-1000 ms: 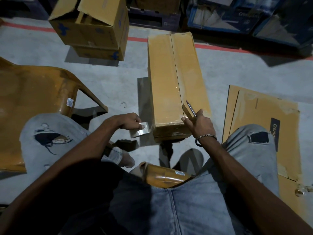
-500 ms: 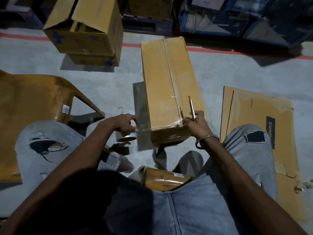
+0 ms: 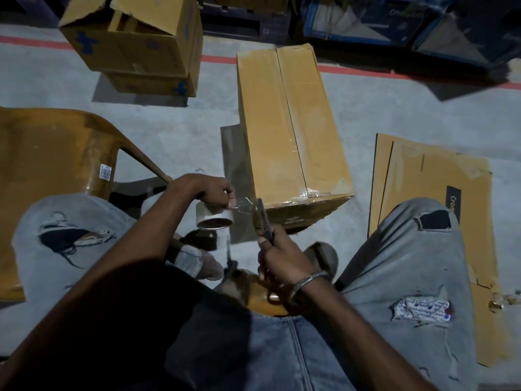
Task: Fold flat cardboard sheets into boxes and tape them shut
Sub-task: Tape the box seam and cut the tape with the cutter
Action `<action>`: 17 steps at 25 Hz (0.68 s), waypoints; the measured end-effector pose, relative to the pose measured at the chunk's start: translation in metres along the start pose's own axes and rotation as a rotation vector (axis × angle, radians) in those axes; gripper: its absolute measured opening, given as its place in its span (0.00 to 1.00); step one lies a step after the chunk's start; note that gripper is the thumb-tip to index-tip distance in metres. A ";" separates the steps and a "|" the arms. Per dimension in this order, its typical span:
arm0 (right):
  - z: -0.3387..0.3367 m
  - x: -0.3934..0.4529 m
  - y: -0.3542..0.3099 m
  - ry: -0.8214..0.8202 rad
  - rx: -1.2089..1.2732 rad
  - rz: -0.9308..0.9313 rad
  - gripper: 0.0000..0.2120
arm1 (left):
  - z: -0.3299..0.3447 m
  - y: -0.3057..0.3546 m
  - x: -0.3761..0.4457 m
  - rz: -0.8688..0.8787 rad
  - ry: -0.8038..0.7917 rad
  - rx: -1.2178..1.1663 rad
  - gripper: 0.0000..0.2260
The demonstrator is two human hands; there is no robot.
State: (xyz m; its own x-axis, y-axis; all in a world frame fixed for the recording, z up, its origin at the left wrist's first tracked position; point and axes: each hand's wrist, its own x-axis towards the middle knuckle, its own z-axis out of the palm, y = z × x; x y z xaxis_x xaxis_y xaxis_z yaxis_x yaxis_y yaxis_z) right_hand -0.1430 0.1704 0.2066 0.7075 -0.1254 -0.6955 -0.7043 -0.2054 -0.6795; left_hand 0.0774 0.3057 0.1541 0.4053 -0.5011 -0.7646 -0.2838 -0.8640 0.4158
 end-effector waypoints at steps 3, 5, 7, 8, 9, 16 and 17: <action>0.021 0.008 0.004 0.054 -0.361 -0.141 0.10 | -0.001 0.003 0.002 -0.020 -0.014 -0.032 0.10; 0.029 0.015 0.004 0.100 -0.442 -0.189 0.11 | 0.001 0.003 0.002 -0.023 -0.020 -0.031 0.10; 0.033 0.017 -0.001 0.114 -0.488 -0.201 0.10 | 0.001 0.004 0.002 -0.027 -0.023 -0.007 0.10; 0.035 0.017 -0.004 0.116 -0.501 -0.200 0.11 | 0.002 0.004 0.003 -0.027 -0.024 0.011 0.10; 0.037 0.017 -0.007 0.120 -0.509 -0.194 0.11 | 0.002 0.005 0.003 -0.025 -0.029 0.034 0.10; 0.042 0.023 -0.024 0.142 -0.540 -0.068 0.16 | 0.004 0.008 0.005 0.015 -0.012 0.129 0.11; 0.042 0.025 -0.026 0.142 -0.540 -0.063 0.16 | 0.005 0.008 0.005 0.014 -0.014 0.132 0.12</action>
State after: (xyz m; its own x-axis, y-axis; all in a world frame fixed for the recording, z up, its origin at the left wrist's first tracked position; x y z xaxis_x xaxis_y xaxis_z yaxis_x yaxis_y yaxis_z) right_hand -0.1088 0.2136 0.1969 0.7744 -0.2184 -0.5938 -0.5574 -0.6796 -0.4770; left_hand 0.0729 0.2963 0.1510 0.3888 -0.5117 -0.7662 -0.4020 -0.8425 0.3587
